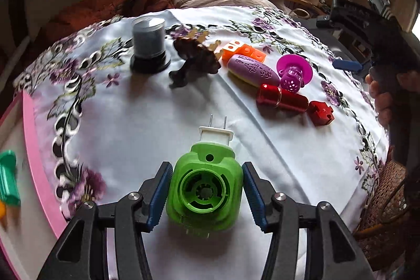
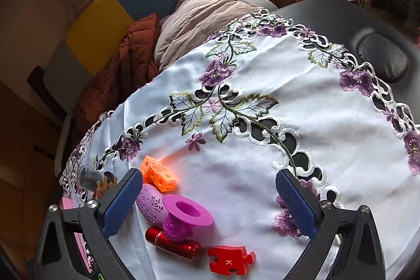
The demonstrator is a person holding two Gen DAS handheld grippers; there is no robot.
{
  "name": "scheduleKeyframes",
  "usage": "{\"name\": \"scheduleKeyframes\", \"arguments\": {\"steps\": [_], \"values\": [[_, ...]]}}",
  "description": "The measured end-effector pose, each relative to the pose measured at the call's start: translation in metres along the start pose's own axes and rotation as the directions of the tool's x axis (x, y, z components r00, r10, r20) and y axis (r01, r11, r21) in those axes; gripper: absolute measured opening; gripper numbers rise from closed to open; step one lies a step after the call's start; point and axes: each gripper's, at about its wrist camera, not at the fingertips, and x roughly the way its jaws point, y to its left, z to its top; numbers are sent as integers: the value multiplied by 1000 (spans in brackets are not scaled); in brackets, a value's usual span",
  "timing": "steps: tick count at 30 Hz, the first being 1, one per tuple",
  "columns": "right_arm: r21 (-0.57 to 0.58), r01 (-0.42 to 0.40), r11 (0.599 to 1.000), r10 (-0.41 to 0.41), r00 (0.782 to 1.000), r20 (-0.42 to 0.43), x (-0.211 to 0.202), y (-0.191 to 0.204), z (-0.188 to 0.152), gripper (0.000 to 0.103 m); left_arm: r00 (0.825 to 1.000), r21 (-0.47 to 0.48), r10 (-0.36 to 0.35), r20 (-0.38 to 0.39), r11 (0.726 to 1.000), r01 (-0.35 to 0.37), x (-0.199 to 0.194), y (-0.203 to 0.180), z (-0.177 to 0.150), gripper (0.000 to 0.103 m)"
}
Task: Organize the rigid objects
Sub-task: 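Lift the green device with the left gripper while the right grasps the red K puzzle piece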
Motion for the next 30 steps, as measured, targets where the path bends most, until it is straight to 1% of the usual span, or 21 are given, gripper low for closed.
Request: {"name": "scheduleKeyframes", "arguments": {"steps": [1,4,5,7,10,12,13,15,19,20,21,24,25,26,27,28,30], "values": [[-4,4,1000,-4,1000,-1,1,0,-1,102,1000,-21,-4,7,1000,4,-3,3,-5,55],[-14,15,1000,-15,1000,-15,4,0,-3,102,1000,-34,9,28,999,-8,-7,5,-16,54],[-19,17,1000,-17,999,-28,7,0,-4,102,1000,-37,5,22,999,-4,-6,5,-18,54],[-19,14,1000,-15,997,-73,13,0,-8,102,1000,-61,5,-2,998,-5,0,7,-21,53],[-37,1,999,-6,989,-148,17,0,-15,102,1000,-59,12,11,998,-11,-2,6,-23,53],[-80,20,997,-36,979,-201,17,3,-21,96,1000,-61,9,13,998,-8,-3,7,-24,53],[-113,32,993,-57,973,-225,17,4,-24,92,1000,-62,6,17,998,-5,-3,7,-24,53],[-186,48,981,-99,957,-272,16,7,-33,90,1000,-68,0,22,998,1,-3,9,-25,53],[-276,80,958,-165,940,-299,11,8,-50,74,999,-75,-6,35,997,9,-4,11,-27,53],[-289,81,954,-174,935,-310,12,8,-53,71,999,-75,-7,38,997,10,-4,11,-28,53],[-299,81,951,-180,930,-320,13,9,-56,70,999,-76,-8,40,997,11,-4,11,-27,53],[-311,94,946,-202,920,-335,20,10,-63,70,999,-77,-12,42,997,15,-5,11,-27,53],[-309,96,946,-205,917,-343,23,10,-65,68,999,-76,-9,42,997,12,-5,11,-27,53],[-312,102,944,-213,913,-347,26,10,-67,63,999,-79,-4,43,997,8,-7,11,-28,53],[-332,121,935,-236,914,-331,27,11,-69,59,999,-84,-4,46,996,8,-9,12,-30,53],[-359,143,922,-260,917,-303,26,12,-71,47,999,-92,-9,48,996,13,-11,13,-31,53],[-374,147,916,-266,920,-288,24,12,-72,47,999,-105,-14,52,994,20,-17,16,-36,53]]}}
